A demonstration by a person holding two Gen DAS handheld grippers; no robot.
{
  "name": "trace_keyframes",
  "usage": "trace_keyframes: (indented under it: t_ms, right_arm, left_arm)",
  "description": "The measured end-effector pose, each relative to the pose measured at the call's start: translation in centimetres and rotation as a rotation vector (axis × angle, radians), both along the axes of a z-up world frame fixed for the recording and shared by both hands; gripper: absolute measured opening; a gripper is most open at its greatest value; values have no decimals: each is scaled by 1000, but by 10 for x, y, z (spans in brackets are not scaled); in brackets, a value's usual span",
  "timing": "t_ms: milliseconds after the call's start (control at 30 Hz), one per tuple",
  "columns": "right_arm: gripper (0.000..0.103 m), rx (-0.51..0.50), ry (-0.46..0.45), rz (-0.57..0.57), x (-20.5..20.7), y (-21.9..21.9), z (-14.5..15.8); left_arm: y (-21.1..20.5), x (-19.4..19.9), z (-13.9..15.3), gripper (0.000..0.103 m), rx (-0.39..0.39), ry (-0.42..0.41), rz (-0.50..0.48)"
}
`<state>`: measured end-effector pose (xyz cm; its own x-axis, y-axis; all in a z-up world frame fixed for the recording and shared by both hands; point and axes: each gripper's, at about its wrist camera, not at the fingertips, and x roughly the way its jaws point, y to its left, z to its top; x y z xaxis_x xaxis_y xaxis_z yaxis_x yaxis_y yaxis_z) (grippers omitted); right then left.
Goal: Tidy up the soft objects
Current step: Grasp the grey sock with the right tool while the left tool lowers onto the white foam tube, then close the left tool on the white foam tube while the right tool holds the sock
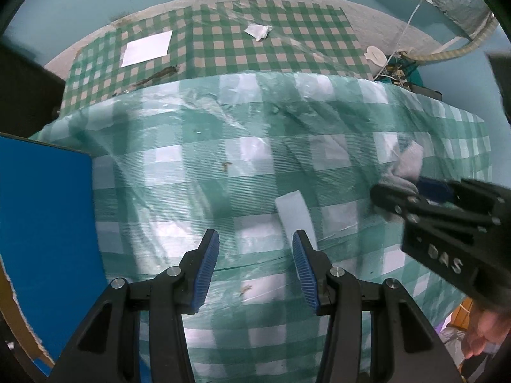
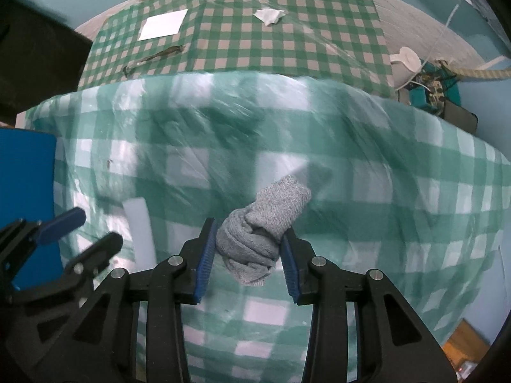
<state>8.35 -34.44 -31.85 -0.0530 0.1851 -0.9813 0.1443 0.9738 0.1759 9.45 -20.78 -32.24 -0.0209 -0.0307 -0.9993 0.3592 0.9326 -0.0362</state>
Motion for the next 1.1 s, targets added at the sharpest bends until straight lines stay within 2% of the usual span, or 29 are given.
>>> trace_keyframes:
  t_ms: [300, 667, 833, 933, 1000, 1067, 1100]
  right_arm:
    - [37, -2, -3, -19, -25, -21, 3]
    - [37, 17, -3, -29, -43, -33, 4]
    - [38, 19, -5, -33, -46, -36, 5]
    - [38, 21, -14, -29, -50, -37, 8]
    - [37, 22, -20, -22, -51, -37, 10]
    - [38, 24, -25, -19, -52, -37, 12]
    - [38, 26, -26, -19, -53, -37, 13]
  left_arm:
    - [-12, -2, -16, 49, 11, 25, 22]
    - [-22, -3, -17, 49, -35, 54, 74]
    - [-25, -7, -26, 51, -14, 70, 71]
    - [-28, -7, -26, 51, -11, 47, 59]
    - [-29, -7, -25, 47, -14, 37, 55]
    - [-28, -7, -25, 31, -15, 27, 53]
    - [-29, -7, -24, 29, -5, 19, 50]
